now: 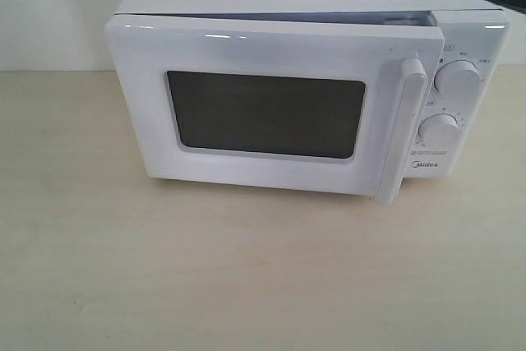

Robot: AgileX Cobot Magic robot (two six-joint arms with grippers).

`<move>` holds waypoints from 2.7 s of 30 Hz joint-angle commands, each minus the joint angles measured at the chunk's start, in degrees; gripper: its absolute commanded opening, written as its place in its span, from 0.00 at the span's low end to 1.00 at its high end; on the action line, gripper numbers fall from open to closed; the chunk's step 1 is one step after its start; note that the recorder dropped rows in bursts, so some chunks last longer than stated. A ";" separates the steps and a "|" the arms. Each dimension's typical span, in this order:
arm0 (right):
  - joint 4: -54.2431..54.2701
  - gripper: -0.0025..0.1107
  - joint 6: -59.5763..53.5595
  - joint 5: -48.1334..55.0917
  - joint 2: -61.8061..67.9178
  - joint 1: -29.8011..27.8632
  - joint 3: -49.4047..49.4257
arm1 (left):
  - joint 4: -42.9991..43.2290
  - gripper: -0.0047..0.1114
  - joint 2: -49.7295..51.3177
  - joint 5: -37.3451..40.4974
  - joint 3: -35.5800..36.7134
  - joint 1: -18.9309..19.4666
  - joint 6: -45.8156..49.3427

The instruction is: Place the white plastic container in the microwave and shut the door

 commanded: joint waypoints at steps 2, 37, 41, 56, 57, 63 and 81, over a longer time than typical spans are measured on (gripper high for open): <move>-1.10 0.03 -0.33 1.40 0.09 0.08 0.05 | -0.15 0.08 -0.58 0.30 0.23 -0.20 -0.67; -68.91 0.03 74.41 -26.09 -8.76 2.90 0.15 | -0.15 0.08 -0.58 0.02 0.23 -0.20 -0.67; -73.37 0.03 76.62 -26.91 -5.33 10.39 0.31 | -0.15 0.08 -0.58 0.02 0.23 -0.20 -0.67; -79.33 0.03 88.78 -51.10 3.33 33.14 13.11 | -0.15 0.08 -0.58 0.24 0.23 -0.20 -0.67; -79.63 0.03 88.63 -51.10 4.36 33.86 13.11 | -0.15 0.08 -0.58 0.24 0.23 -0.20 -0.67; -80.85 0.03 88.79 -52.02 10.87 36.58 12.36 | -0.15 0.08 -0.58 0.09 0.23 -0.20 -0.67; -77.87 0.03 86.29 -58.49 26.03 33.12 7.46 | -0.15 0.08 -0.58 0.09 0.23 -0.20 -0.67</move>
